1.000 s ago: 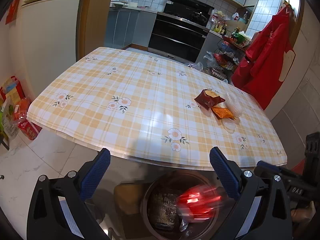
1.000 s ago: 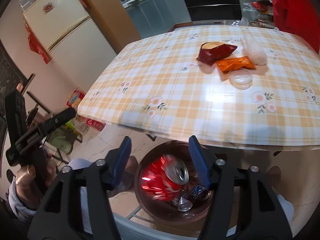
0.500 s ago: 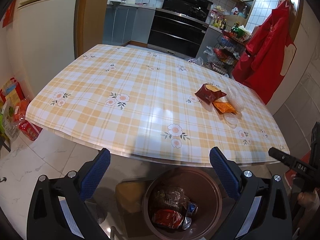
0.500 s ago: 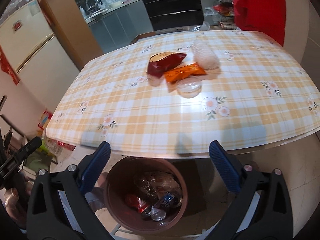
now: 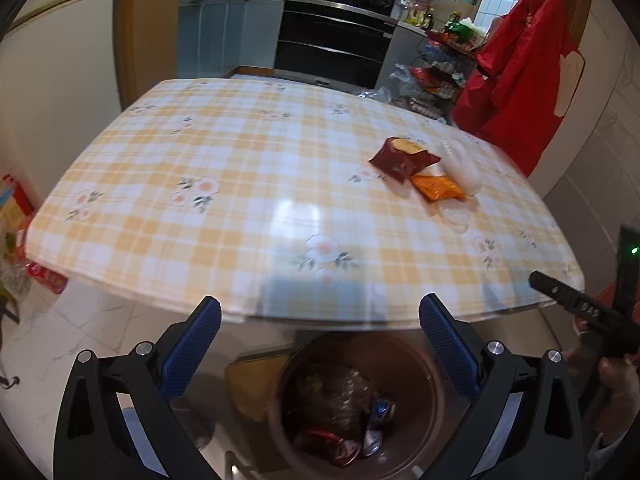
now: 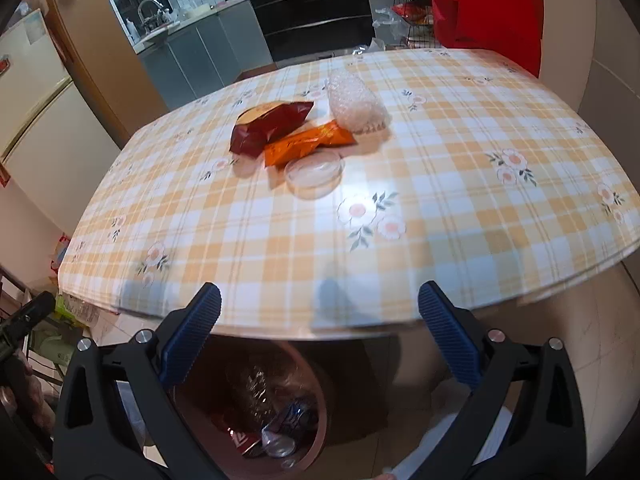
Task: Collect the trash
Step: 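Move both tools back toward the remaining trash on the table, then grasp the clear round plastic lid with the right tool while the left grasps the dark red bread bag, then carry the lid and bread bag over the bin and open both tools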
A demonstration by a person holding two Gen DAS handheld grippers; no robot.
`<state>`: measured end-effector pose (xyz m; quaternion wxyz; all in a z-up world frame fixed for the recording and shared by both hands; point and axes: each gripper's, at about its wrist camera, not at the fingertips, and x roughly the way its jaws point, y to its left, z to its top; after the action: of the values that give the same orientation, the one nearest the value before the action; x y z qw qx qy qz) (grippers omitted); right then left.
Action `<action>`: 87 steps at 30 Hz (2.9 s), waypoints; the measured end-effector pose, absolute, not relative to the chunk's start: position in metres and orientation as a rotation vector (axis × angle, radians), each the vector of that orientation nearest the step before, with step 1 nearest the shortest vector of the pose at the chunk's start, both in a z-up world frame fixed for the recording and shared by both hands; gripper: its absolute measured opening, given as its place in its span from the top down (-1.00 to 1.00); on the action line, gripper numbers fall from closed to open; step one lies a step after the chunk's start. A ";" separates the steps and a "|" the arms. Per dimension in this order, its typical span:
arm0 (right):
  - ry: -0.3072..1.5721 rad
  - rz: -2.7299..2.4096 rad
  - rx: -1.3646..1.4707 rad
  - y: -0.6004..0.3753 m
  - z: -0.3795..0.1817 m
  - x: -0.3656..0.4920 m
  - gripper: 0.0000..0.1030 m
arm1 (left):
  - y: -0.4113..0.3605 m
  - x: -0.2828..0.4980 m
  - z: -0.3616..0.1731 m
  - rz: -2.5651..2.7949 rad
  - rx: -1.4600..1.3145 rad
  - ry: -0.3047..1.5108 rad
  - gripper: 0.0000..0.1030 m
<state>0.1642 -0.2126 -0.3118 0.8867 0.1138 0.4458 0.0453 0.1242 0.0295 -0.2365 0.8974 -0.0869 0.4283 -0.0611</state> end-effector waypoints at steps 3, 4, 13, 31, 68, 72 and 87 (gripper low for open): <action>0.914 0.119 0.209 -0.217 -0.316 0.176 -0.89 | 0.023 0.140 -0.239 -0.144 -0.197 0.898 -0.88; 0.922 0.134 0.200 -0.218 -0.318 0.182 -0.89 | 0.021 0.147 -0.240 -0.148 -0.200 0.903 -0.88; 1.006 0.174 0.084 -0.214 -0.346 0.264 -0.88 | 0.002 0.209 -0.252 -0.170 -0.186 0.930 -0.88; 1.065 0.196 -0.044 -0.179 -0.379 0.359 -0.43 | -0.057 0.355 -0.283 -0.354 -0.123 0.971 -0.88; 0.974 0.170 0.094 -0.222 -0.320 0.264 -0.30 | -0.063 0.361 -0.273 -0.481 0.020 0.992 -0.02; 0.954 0.188 0.105 -0.214 -0.305 0.250 -0.30 | -0.042 0.324 -0.261 -0.479 -0.028 0.984 -0.02; 0.834 0.265 0.104 -0.179 -0.239 0.189 -0.30 | -0.005 0.172 -0.215 -0.445 -0.144 0.900 -0.02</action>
<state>0.1890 -0.1788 -0.2390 0.9045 0.0505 0.4035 0.1283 0.1721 -0.0050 -0.2154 0.8742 -0.0690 0.4308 -0.2130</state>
